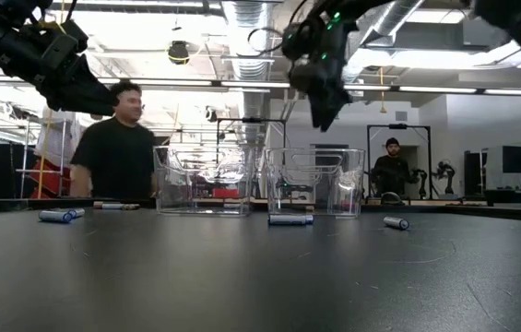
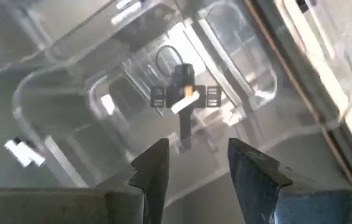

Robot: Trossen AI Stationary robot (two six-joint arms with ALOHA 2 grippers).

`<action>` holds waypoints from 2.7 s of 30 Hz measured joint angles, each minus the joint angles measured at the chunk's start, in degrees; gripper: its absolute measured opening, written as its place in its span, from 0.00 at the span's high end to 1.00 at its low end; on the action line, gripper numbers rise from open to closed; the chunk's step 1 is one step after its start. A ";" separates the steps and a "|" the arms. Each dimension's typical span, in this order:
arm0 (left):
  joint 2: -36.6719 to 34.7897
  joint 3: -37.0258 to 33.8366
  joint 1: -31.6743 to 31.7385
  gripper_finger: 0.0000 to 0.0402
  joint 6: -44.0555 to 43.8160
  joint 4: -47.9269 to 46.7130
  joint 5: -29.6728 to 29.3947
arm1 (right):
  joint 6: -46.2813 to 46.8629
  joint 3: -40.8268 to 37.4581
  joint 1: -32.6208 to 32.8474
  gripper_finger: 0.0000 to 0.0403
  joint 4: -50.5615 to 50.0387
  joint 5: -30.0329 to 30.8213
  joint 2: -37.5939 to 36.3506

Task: Sort batteries
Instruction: Put the black battery into the right transparent bin

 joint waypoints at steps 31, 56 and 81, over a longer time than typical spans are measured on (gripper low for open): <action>-0.02 0.01 0.00 0.31 2.16 2.07 7.80 | 44.54 -60.73 28.90 0.56 11.86 -4.57 -35.64; 0.00 0.01 0.00 0.31 2.15 3.41 9.11 | 46.51 -74.36 42.35 0.56 22.10 -9.18 -35.55; -0.02 0.01 0.00 0.31 3.22 3.42 9.09 | 38.90 -82.17 40.33 0.65 29.63 -7.30 -35.66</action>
